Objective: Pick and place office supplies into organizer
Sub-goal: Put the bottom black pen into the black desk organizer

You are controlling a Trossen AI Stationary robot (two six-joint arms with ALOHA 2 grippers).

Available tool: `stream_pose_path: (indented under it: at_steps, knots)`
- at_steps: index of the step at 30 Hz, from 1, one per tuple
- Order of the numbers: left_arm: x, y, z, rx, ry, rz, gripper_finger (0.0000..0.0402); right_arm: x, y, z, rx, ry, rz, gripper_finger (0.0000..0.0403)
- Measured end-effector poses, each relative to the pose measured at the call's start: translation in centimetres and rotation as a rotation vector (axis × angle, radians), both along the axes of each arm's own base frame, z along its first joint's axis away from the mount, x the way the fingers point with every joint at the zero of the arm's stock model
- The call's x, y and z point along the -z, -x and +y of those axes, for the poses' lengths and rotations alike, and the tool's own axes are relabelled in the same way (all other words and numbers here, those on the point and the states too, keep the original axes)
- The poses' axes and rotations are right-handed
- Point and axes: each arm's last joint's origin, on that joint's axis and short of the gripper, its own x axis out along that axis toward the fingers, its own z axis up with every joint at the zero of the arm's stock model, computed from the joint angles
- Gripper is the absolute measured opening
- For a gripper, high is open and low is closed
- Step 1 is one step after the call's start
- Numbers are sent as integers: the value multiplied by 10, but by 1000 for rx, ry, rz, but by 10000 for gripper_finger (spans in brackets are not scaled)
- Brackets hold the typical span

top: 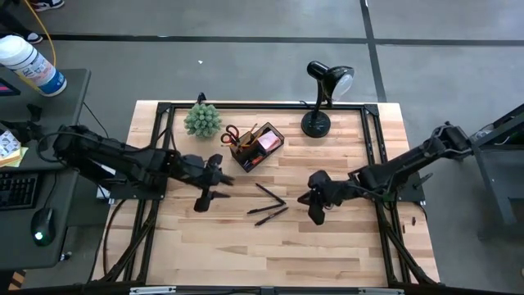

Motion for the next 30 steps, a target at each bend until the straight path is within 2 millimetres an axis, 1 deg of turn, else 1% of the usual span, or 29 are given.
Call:
stream_pose_path:
  at_steps: [4, 8, 13, 16, 21, 26, 30]
  knots:
    - [0, 2, -17, 32, -44, -4, 174, -1, 4, 10, 38, 64, -37, 13]
    - [1, 4, -31, 36, -91, -10, 150, -2, 7, 15, 106, 113, -70, 13]
    - [7, 3, -46, 82, -78, 18, 118, -2, 8, 18, 119, 98, -78, 13]
    - [15, 0, -53, 104, -54, 61, 112, -2, 9, 20, 98, 76, -72, 13]
    - [26, -12, -67, 131, -43, 88, 111, -2, 12, 26, 89, 49, -72, 13]
    - [25, -29, -73, 143, -69, 97, 111, -2, 16, 34, 86, 37, -82, 13]
    - [25, -38, -76, 165, -100, 102, 111, -2, 21, 40, 93, 48, -92, 13]
